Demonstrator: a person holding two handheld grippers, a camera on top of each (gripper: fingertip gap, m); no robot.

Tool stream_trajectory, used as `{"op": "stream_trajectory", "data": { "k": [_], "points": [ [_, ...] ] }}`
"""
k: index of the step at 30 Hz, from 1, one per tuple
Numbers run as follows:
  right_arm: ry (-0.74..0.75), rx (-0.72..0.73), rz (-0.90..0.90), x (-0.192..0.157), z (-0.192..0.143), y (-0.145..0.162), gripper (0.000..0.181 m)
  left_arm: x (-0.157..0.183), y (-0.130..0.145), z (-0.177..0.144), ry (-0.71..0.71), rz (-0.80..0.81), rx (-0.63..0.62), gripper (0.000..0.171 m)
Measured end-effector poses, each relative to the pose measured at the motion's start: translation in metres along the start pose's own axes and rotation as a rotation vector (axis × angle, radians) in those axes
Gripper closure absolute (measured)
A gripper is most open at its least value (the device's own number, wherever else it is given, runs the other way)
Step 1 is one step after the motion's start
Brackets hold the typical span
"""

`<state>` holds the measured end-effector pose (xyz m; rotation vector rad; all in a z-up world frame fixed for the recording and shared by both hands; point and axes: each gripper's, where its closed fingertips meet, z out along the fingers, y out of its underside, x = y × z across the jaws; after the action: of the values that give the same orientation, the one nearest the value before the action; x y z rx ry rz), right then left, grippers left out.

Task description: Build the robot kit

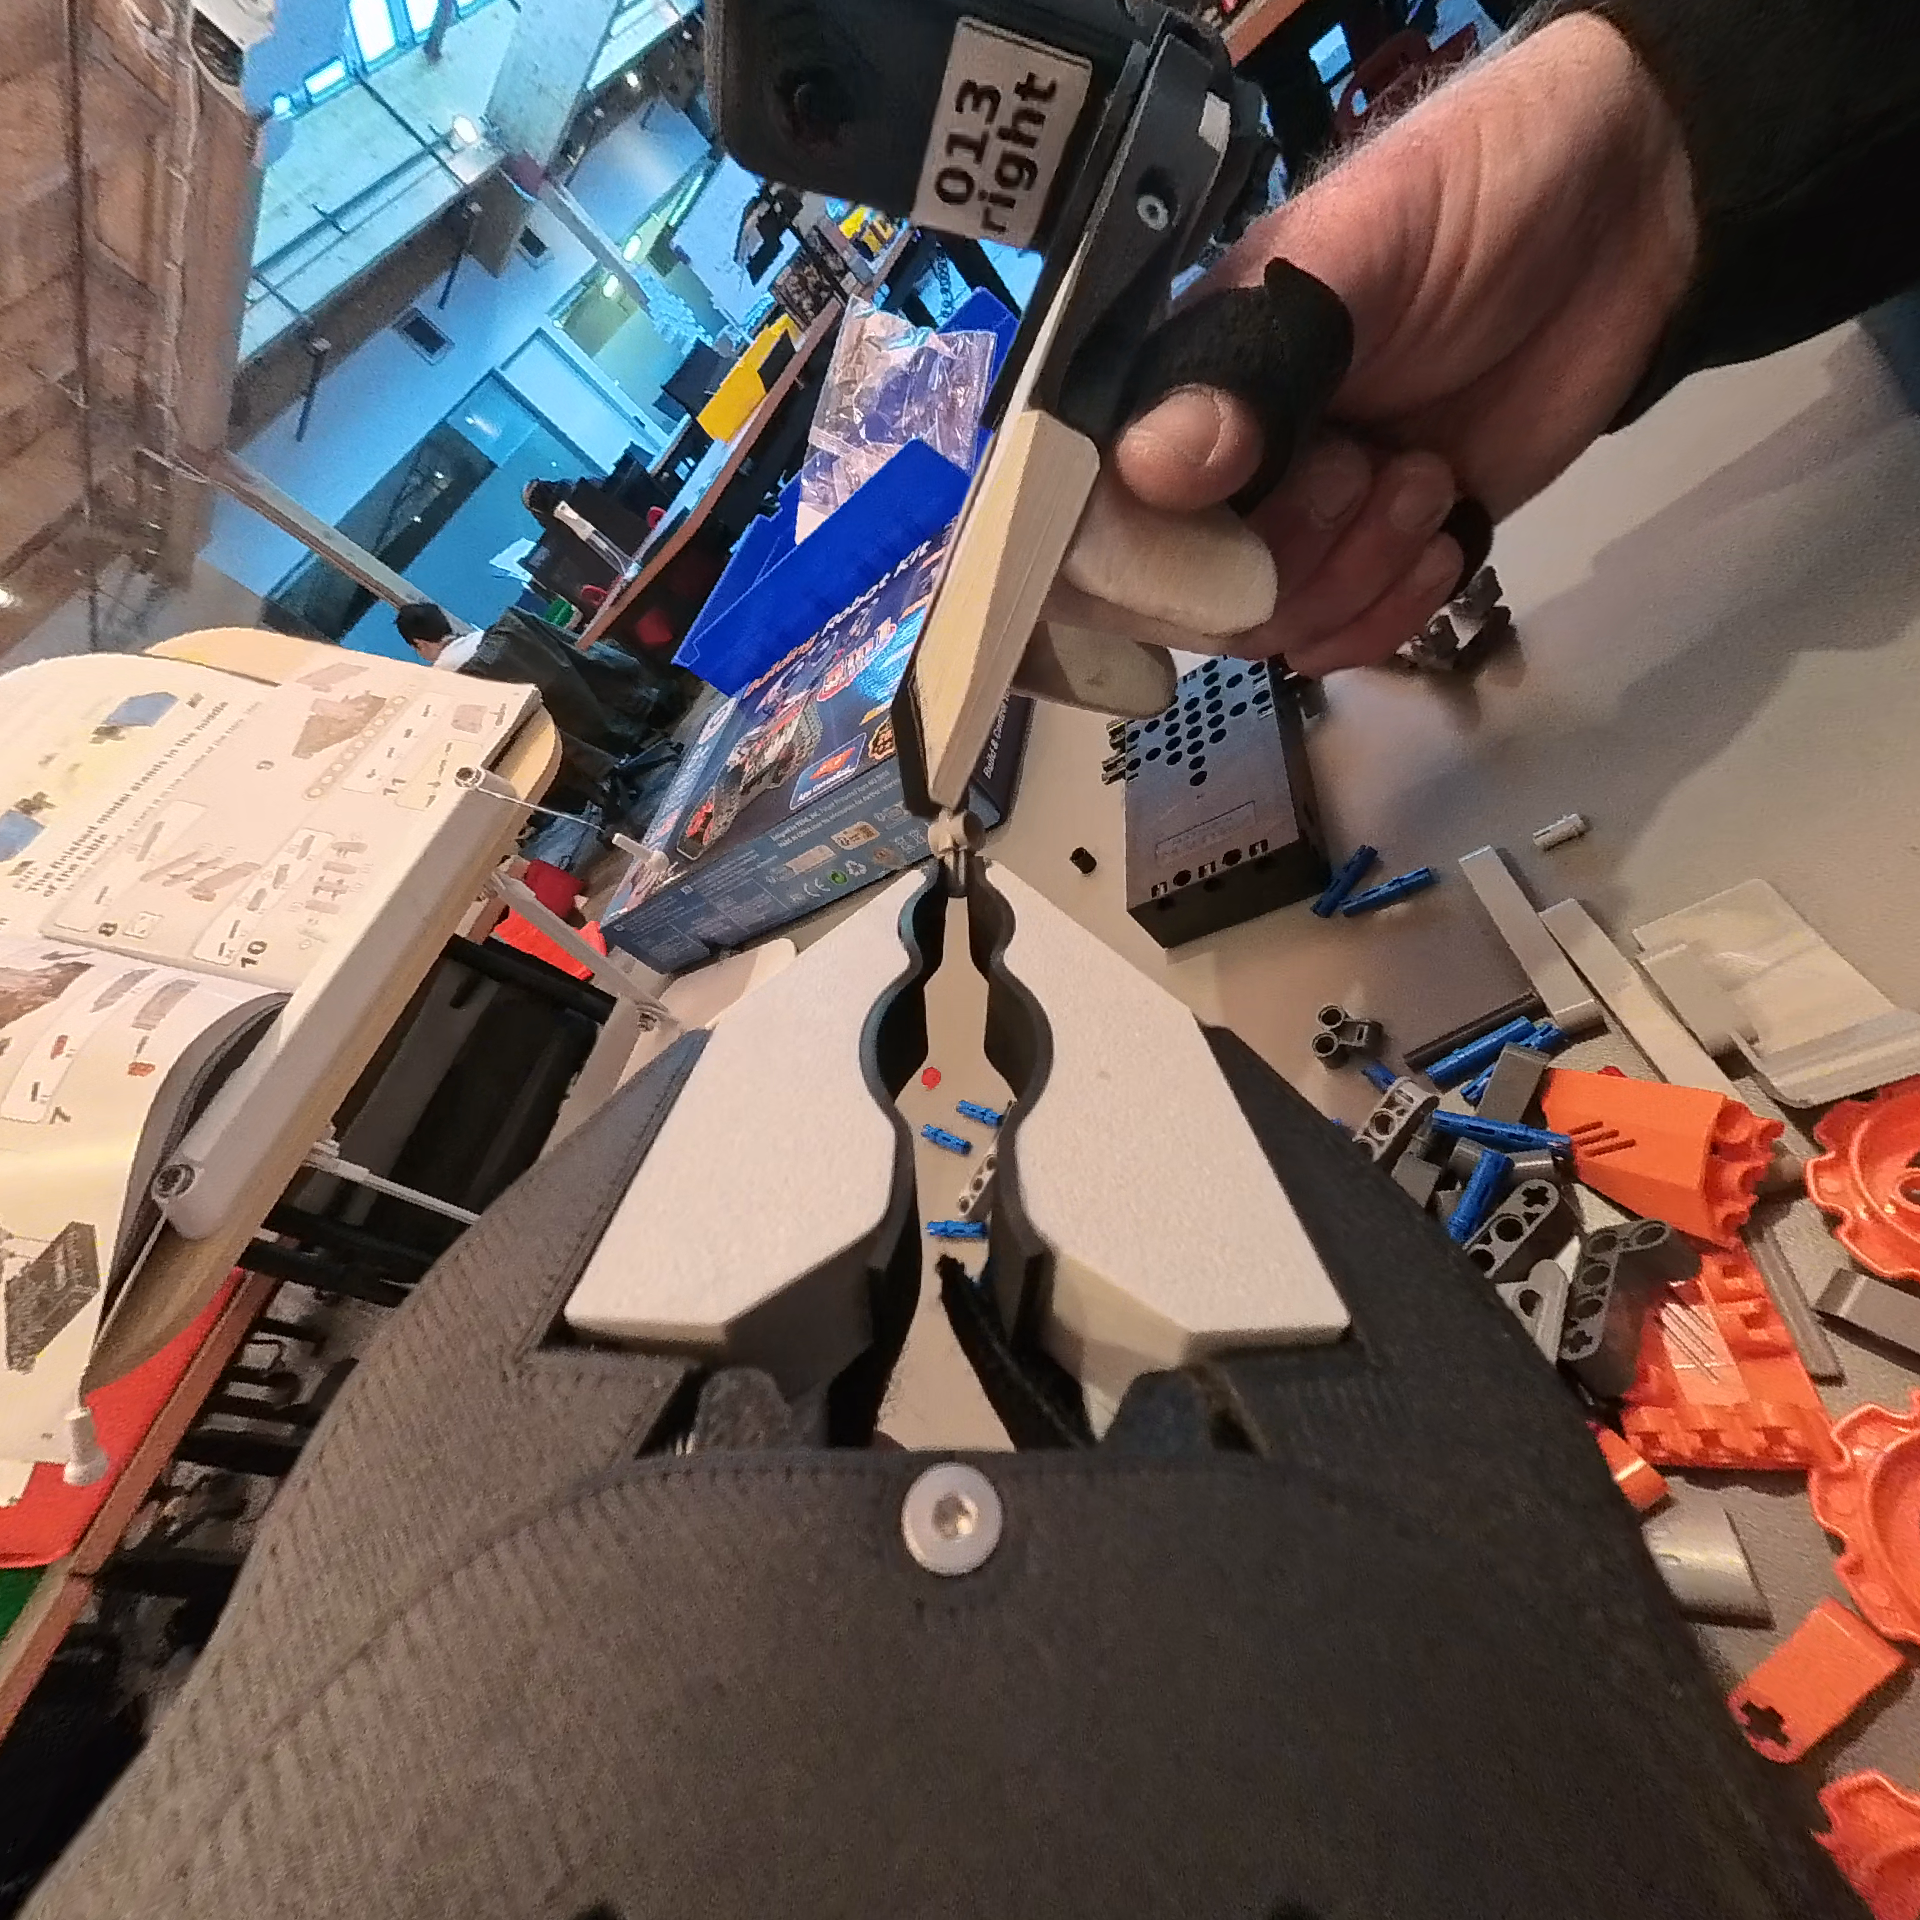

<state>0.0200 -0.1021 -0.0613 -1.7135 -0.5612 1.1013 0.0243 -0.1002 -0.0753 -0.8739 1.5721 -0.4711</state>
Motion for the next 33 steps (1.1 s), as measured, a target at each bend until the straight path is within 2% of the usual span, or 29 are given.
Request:
{"op": "stream_trajectory", "data": {
  "k": [4,7,21,33],
  "points": [
    [0.021,-0.016,-0.025,0.001,0.0,0.001,0.172,-0.003,-0.002,-0.001,-0.013,0.004,0.004,0.17],
    [0.013,-0.016,-0.033,-0.001,0.0,0.001,0.178,-0.001,0.0,0.0,-0.006,0.018,-0.006,0.17],
    [0.105,-0.045,-0.143,0.005,-0.002,0.002,0.179,-0.002,0.007,0.003,-0.015,0.01,-0.032,0.169],
    [0.099,-0.034,-0.146,0.007,-0.007,0.0,0.179,-0.002,0.011,0.004,-0.004,-0.017,-0.034,0.171]
  ]
}}
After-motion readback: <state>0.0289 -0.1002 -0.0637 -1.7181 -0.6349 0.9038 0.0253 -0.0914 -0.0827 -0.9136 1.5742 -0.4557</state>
